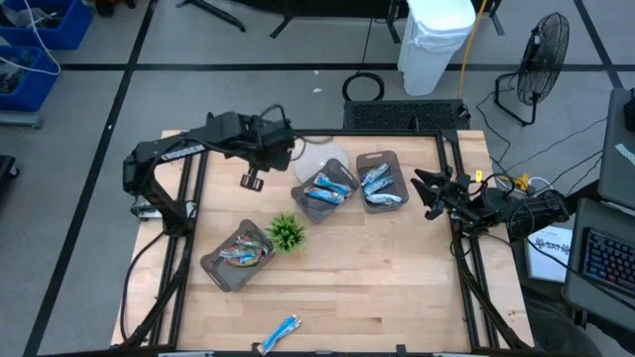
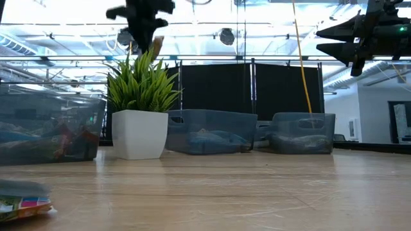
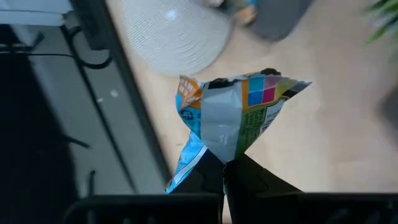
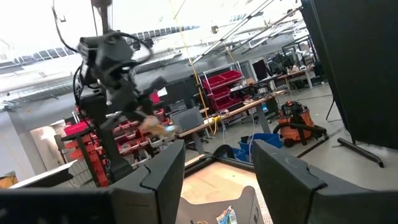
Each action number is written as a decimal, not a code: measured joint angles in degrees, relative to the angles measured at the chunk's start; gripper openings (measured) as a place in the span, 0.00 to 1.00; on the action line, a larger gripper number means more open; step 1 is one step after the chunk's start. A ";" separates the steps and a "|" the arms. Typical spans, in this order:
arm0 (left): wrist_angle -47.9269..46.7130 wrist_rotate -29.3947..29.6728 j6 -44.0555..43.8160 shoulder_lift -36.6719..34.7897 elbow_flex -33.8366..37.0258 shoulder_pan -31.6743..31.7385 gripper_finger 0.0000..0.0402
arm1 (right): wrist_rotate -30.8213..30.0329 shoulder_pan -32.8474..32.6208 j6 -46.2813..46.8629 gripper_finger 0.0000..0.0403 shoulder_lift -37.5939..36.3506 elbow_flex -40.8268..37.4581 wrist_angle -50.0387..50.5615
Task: Pick and place Granola Bars by type
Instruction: Put the yellow granola bar into the top left black bin
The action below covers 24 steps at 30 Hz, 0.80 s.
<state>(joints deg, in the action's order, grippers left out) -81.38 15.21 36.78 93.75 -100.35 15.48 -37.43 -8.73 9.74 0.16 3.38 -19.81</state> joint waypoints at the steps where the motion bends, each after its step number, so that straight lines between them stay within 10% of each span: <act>1: -1.62 -0.69 -2.41 0.49 -1.77 -1.01 0.01 | 0.00 0.00 0.02 0.45 0.00 0.00 -0.02; 24: 2.04 -6.76 -14.03 21.49 -17.49 -6.87 0.00 | 0.00 0.00 0.00 0.45 0.02 -0.02 0.00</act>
<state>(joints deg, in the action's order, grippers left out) -79.34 8.45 22.75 115.25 -117.84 8.60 -37.43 -8.73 9.74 0.19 3.36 -19.81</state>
